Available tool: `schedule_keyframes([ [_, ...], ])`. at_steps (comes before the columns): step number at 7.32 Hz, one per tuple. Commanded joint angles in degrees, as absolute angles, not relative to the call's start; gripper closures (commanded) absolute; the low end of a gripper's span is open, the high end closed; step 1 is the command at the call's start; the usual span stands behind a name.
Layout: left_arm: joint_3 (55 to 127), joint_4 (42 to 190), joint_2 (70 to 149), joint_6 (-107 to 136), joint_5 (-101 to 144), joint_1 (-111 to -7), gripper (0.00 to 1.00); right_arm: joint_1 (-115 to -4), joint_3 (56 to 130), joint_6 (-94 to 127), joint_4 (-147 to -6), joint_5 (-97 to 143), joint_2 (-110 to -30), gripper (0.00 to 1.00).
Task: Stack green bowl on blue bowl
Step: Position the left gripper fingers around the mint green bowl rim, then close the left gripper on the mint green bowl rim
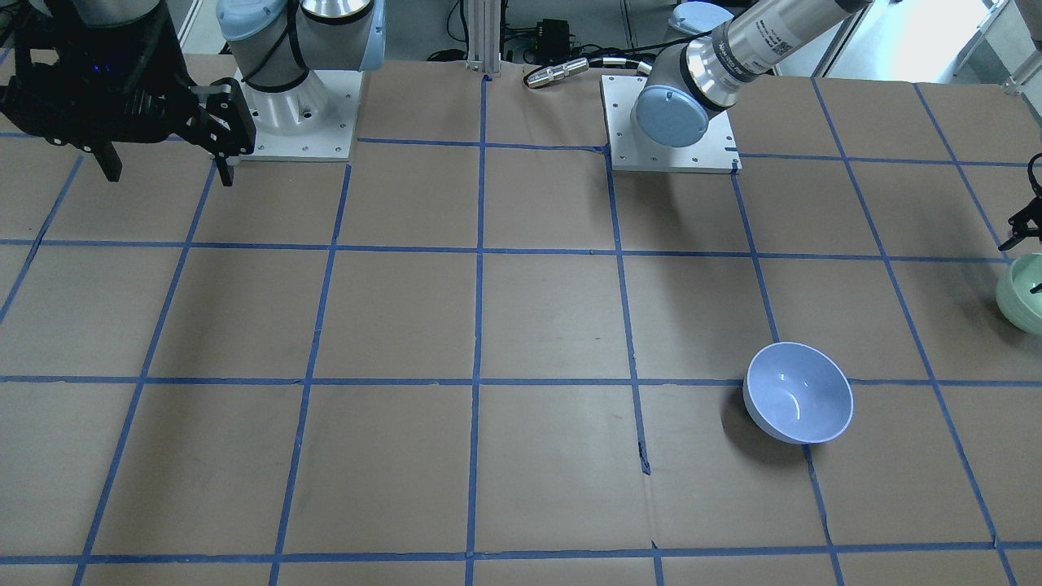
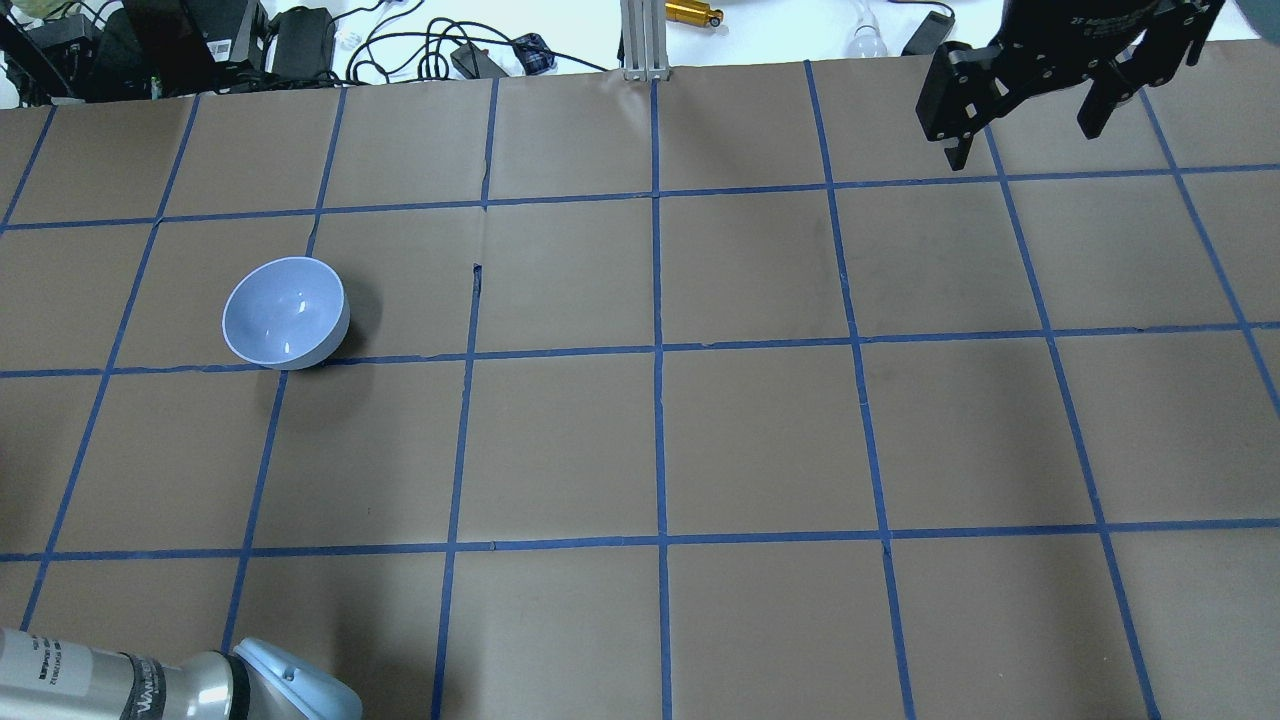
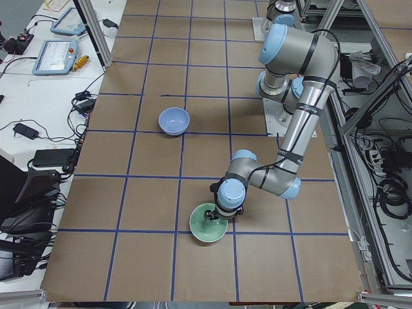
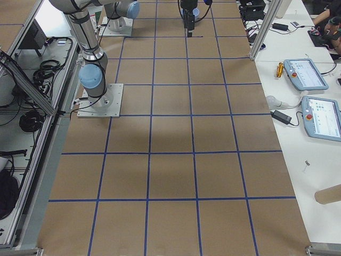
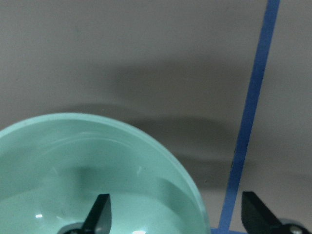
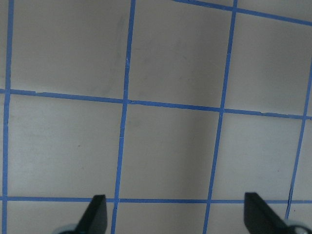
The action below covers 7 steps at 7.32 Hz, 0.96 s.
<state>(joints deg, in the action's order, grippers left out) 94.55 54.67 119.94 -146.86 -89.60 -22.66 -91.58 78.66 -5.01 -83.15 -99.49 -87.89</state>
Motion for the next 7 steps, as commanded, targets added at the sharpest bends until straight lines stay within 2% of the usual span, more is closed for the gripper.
schedule_keyframes([
  [1, 94.66, 54.67, 119.97, -147.13, -89.74, -22.68, 0.1, -91.58, 78.66, -5.01, -83.14, -99.49, -87.89, 0.0],
  [4, 94.66, 54.67, 119.88, -147.48, -89.65, -22.68, 0.17, -91.5, 78.66, -5.01, -83.14, -99.49, -87.89, 0.0],
  [7, 94.66, 54.67, 119.97, -147.39, -89.65, -22.68, 0.18, -91.58, 78.66, -5.01, -83.14, -99.49, -87.89, 0.0],
])
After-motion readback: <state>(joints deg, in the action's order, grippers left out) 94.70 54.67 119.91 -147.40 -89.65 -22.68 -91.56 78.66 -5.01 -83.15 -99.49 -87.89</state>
